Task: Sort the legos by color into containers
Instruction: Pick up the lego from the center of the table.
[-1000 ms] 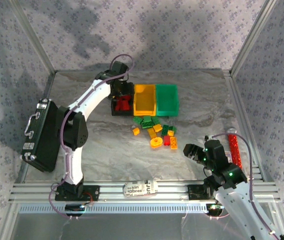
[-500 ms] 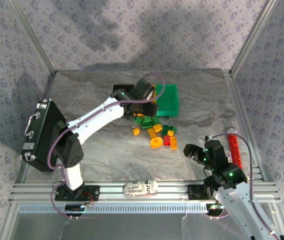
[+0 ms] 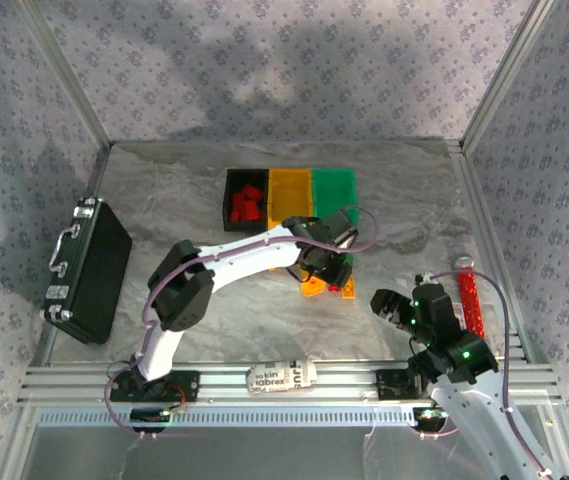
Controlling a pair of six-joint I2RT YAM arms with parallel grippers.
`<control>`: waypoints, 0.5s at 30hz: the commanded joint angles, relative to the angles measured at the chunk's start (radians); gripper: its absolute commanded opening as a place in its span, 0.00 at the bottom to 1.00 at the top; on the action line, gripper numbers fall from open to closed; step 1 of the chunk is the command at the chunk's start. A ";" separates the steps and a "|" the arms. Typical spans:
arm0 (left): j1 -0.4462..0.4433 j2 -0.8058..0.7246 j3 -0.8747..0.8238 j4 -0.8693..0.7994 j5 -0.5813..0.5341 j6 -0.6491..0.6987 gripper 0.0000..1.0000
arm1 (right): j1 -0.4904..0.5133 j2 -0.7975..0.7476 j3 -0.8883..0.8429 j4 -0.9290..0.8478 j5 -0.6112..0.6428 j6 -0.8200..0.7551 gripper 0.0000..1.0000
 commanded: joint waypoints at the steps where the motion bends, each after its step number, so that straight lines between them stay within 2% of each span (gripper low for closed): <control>1: -0.018 0.065 0.107 -0.081 -0.011 -0.066 0.64 | -0.006 -0.011 0.003 -0.023 0.022 0.015 0.83; 7: -0.033 0.142 0.211 -0.167 -0.074 -0.091 0.64 | -0.008 -0.016 -0.004 -0.018 0.021 0.014 0.83; 15: -0.033 0.187 0.227 -0.190 -0.097 -0.120 0.64 | -0.011 -0.017 -0.009 -0.014 0.018 0.012 0.83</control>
